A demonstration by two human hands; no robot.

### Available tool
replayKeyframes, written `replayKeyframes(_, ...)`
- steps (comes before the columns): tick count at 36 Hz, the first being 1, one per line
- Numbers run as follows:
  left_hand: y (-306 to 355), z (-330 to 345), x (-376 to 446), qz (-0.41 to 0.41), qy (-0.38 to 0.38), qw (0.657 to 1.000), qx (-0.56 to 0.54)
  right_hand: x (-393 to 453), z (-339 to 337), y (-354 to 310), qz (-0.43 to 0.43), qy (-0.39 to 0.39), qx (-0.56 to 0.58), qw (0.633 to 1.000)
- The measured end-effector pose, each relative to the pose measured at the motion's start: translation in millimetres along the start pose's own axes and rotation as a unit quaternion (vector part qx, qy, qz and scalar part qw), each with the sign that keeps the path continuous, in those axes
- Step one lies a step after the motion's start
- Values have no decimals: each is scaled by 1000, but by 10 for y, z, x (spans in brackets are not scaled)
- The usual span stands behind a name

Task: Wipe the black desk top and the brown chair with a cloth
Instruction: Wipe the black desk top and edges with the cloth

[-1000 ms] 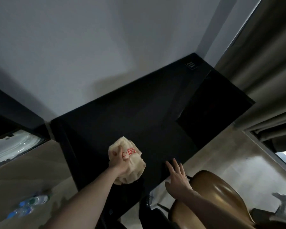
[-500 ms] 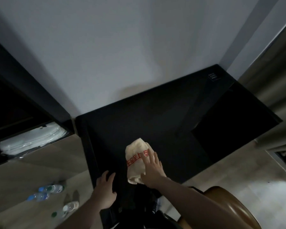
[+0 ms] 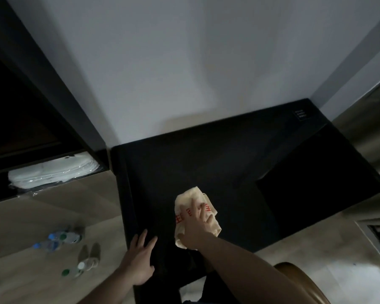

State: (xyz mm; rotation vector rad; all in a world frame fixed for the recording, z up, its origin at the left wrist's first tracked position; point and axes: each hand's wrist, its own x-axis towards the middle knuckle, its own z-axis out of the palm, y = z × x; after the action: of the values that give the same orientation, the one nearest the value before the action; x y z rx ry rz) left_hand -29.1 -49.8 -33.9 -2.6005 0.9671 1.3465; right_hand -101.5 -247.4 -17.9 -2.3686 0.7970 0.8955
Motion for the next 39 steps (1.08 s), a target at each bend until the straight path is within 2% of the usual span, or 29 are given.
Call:
replayKeyframes(10, 442, -10, 165, 12, 19, 999, 29, 199, 30, 529, -46, -7, -58, 997)
replayKeyframes(15, 904, -33, 349, -7, 50, 998, 29, 377, -245, 1150, -71, 1, -71, 995)
replayKeyframes(21, 1627, -69, 667, -25, 31, 999, -9, 513, -822, 2196, -18, 11, -44, 999)
replayKeyframes(24, 1936, -44, 821, -65, 15, 996, -52, 554, -1097, 2696, 7, 9, -28, 1000)
replayKeyframes(29, 1971, 24, 917, -84, 11, 992, -96, 572, -1423, 3314, 42, 20, -5, 999)
replayKeyframes(33, 1917, -1, 915, -84, 3, 990, -117, 560, -1518, 3468, 63, 23, 6, 998)
replayKeyframes(39, 1954, -26, 916, -79, -3, 989, -124, 571, -1450, 3165, 110, 21, 39, 993)
